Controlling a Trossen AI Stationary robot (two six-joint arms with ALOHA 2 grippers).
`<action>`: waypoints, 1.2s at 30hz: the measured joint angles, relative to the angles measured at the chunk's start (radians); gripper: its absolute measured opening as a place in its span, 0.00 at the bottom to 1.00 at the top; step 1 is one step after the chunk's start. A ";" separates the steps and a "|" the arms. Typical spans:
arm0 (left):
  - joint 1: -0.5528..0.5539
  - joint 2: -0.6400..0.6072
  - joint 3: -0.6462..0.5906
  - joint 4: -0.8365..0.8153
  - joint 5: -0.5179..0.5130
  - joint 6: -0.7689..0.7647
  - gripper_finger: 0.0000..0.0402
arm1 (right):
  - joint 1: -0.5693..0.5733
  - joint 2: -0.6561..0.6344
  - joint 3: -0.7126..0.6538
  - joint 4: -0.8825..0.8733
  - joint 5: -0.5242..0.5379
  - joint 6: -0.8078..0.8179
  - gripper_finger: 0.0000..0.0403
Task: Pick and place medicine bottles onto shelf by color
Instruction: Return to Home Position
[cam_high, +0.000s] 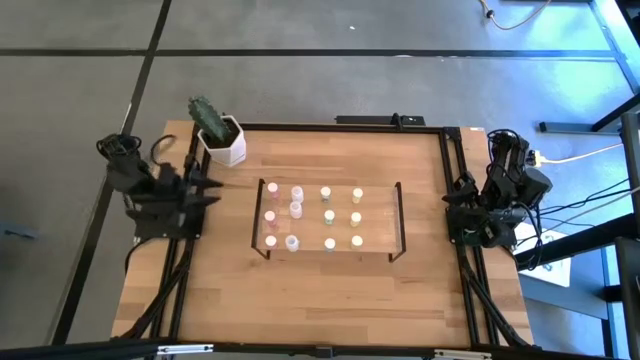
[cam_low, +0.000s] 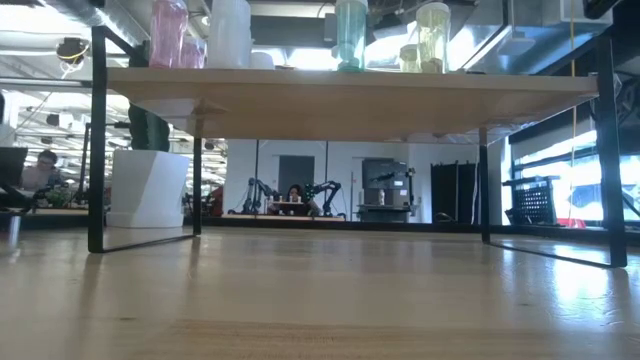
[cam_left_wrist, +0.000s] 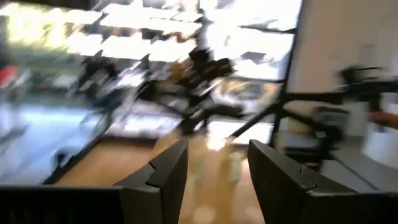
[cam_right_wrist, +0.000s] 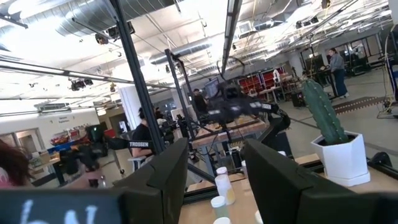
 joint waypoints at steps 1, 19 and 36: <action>0.003 0.000 0.000 0.054 0.066 0.079 0.40 | 0.000 0.000 0.000 0.000 0.000 -0.002 0.40; 0.209 -0.200 -0.351 0.372 0.271 0.139 0.40 | 0.000 0.000 0.000 0.003 -0.001 -0.020 0.40; 0.366 -0.198 -0.471 0.387 0.376 0.015 0.40 | -0.033 0.001 -0.130 -0.044 -0.237 0.064 0.40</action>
